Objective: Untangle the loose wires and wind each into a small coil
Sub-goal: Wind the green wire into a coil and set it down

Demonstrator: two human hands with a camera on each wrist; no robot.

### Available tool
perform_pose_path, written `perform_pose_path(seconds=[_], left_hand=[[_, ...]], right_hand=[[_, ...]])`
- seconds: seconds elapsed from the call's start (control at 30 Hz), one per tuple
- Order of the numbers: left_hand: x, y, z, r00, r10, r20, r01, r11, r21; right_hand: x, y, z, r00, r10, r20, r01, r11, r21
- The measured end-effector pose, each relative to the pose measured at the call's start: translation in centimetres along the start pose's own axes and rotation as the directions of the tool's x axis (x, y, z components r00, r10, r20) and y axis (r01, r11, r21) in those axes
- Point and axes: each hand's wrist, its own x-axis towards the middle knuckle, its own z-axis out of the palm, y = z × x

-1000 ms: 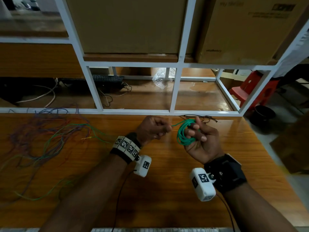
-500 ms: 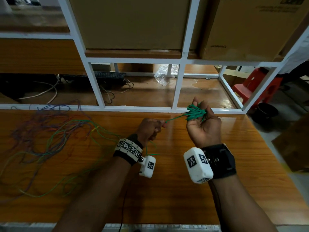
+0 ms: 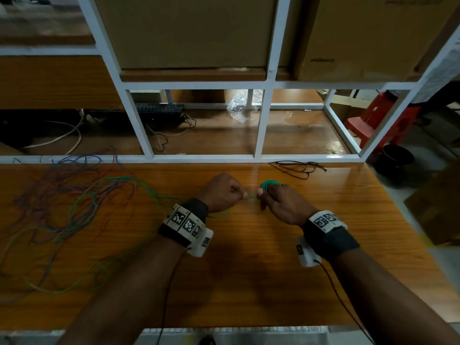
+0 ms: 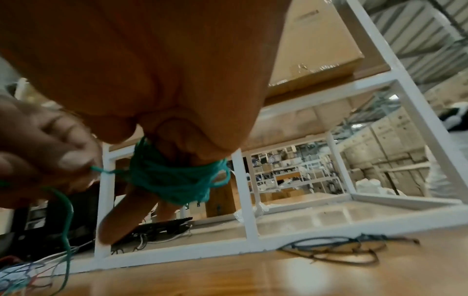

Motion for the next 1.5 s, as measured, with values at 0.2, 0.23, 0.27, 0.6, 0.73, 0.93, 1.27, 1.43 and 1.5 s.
perform_pose_path(seconds=[0.2, 0.23, 0.27, 0.6, 0.73, 0.93, 1.27, 1.43, 1.5], left_hand=[[0.6, -0.7, -1.6, 0.986, 0.162, -0.026, -0.151, 0.959, 0.241], [0.8, -0.8, -1.8, 0.984, 0.172, -0.034, -0.16, 0.958, 0.237], [1.0, -0.9, -1.9, 0.981, 0.189, -0.04, -0.174, 0.956, 0.234], [2.6, -1.7, -2.1, 0.942, 0.175, -0.286, -0.161, 0.984, 0.074], [2.3, 0.0, -0.6, 0.997, -0.038, -0.069, -0.013, 0.782, -0.624], [2.0, -0.1, 1.2, 0.996, -0.004, 0.089, 0.079, 0.51, -0.857], [-1.1, 0.0, 3.9, 0.992, -0.097, 0.077, 0.123, 0.819, -0.561], [-1.8, 0.5, 2.3, 1.0, -0.004, -0.017, -0.001, 0.962, -0.271], [-2.2, 0.0, 0.8, 1.0, 0.015, -0.007, -0.015, 0.99, -0.144]], right_hand=[[-1.5, -0.8, -1.8, 0.962, 0.074, 0.261, -0.045, 0.992, -0.116], [-1.7, -0.9, -2.1, 0.956, 0.086, 0.279, -0.087, 0.996, -0.008], [-1.9, -1.1, -2.5, 0.946, 0.094, 0.309, -0.131, 0.986, 0.102], [-4.6, 0.4, -2.3, 0.903, -0.118, 0.414, -0.378, 0.244, 0.893], [-4.3, -2.9, -1.8, 0.895, -0.372, 0.247, -0.313, -0.129, 0.941], [-0.8, -8.6, -5.4, 0.968, -0.224, -0.113, 0.012, -0.406, 0.914], [2.4, -4.4, -2.4, 0.856, 0.187, -0.482, 0.113, 0.842, 0.528], [2.0, -3.2, -1.6, 0.999, 0.047, 0.012, -0.045, 0.989, -0.14], [0.7, -2.9, -1.6, 0.966, 0.103, 0.238, -0.074, 0.989, -0.126]])
